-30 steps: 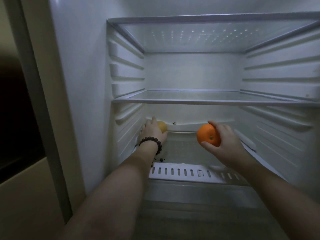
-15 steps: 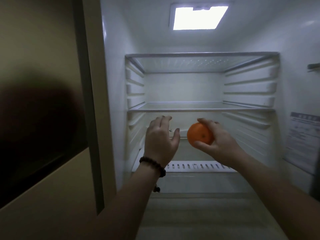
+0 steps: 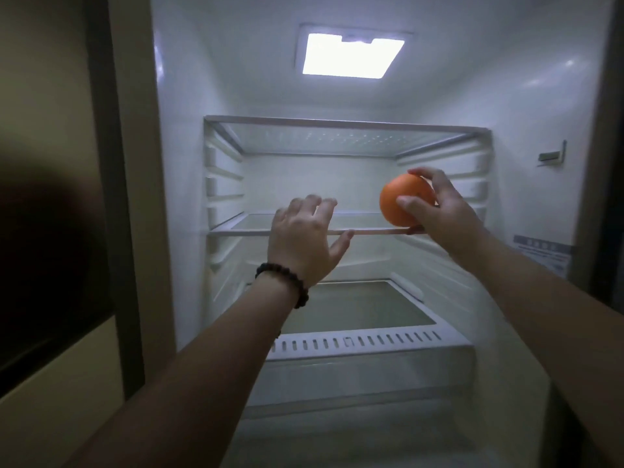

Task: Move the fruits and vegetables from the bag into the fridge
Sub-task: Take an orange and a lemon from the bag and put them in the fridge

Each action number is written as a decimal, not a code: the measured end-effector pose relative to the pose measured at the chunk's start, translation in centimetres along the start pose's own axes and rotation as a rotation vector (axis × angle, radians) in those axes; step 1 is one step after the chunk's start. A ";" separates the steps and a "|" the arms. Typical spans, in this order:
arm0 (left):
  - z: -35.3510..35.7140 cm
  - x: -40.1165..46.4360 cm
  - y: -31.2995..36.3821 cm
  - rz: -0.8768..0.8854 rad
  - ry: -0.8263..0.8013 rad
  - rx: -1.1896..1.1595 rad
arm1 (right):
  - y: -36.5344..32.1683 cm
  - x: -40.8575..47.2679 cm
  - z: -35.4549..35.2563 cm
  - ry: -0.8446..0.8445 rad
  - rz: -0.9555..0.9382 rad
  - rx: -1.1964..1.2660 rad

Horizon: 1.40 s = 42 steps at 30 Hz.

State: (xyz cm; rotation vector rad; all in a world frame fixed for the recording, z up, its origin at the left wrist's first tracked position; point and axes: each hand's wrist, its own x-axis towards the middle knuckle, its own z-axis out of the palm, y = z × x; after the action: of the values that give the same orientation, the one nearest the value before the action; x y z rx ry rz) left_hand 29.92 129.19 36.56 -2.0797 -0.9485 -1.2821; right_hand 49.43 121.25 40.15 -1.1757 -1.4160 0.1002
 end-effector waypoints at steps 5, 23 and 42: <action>1.8 -0.5 -0.1 0.000 0.067 0.149 | 1.5 7.0 -0.8 -0.127 0.091 -0.150; 4.2 -0.6 -1.3 0.074 0.290 0.144 | 8.7 19.2 3.9 -0.386 0.286 -1.062; 1.3 -0.8 0.0 -0.028 0.005 0.126 | 1.6 10.5 -0.5 -0.359 0.102 -1.039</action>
State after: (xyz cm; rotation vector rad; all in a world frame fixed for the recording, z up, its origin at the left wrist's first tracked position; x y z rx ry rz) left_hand 30.41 129.92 35.27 -1.9719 -1.0322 -1.2087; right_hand 53.34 128.78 46.55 -2.1550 -1.7758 -0.4262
